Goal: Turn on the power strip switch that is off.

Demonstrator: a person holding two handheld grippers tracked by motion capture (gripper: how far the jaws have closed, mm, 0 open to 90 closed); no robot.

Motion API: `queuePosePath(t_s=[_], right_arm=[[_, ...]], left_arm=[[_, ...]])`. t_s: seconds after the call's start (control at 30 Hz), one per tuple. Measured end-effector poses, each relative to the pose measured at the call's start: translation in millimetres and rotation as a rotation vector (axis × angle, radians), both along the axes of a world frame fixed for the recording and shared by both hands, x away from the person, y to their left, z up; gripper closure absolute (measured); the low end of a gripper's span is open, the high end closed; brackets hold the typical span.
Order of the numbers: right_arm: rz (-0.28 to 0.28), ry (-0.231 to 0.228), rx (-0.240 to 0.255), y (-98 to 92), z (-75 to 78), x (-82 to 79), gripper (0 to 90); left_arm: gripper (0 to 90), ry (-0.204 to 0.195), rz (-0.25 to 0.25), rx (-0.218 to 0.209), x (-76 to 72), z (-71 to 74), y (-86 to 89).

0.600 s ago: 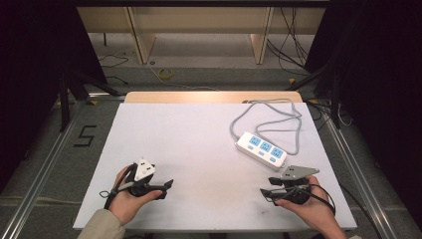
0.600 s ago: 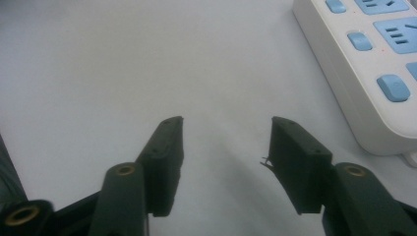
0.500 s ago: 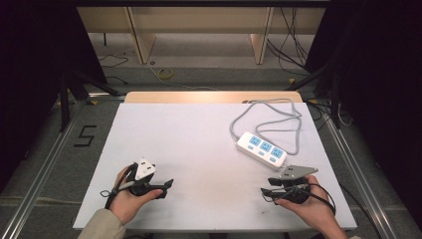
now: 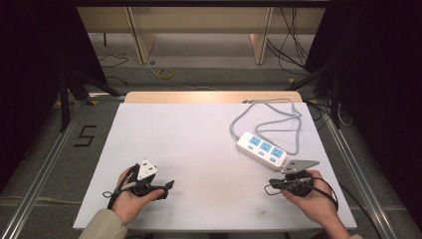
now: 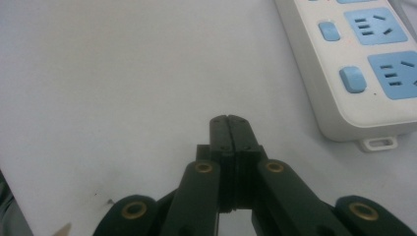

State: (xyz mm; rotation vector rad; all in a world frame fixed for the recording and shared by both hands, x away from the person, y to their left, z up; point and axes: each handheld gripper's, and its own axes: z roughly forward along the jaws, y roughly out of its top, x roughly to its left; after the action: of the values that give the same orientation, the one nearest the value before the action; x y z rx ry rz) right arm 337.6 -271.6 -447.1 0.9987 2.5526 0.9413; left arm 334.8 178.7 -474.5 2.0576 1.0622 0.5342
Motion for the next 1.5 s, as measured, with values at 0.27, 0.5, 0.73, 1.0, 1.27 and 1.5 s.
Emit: queuePosePath(t_s=[0.27,0.5,0.73,1.0,1.27,1.5], right_arm=[[-0.018,0.006,-0.011,0.5,3.6,6.3,90.0],[-0.028,0.015,-0.020,0.9,6.0,11.6,90.0],[-0.041,0.022,-0.021,1.6,11.1,16.5,90.0],[-0.069,0.033,-0.027,1.7,15.3,22.2,90.0],[-0.102,0.039,-0.021,0.9,19.2,28.4,90.0],[-0.097,0.050,-0.027,-0.2,19.5,33.5,90.0]], left_arm=[[19.9,-0.008,0.013,-0.002,0.3,0.8,1.8],[19.8,-0.008,0.016,0.003,0.4,0.9,2.1],[19.7,-0.008,0.019,0.008,0.6,0.6,2.3],[19.6,-0.008,0.020,0.009,0.7,0.5,2.4],[19.6,-0.007,0.017,0.014,1.1,-0.5,2.3],[19.5,-0.007,0.016,0.011,1.1,-0.5,2.1]])
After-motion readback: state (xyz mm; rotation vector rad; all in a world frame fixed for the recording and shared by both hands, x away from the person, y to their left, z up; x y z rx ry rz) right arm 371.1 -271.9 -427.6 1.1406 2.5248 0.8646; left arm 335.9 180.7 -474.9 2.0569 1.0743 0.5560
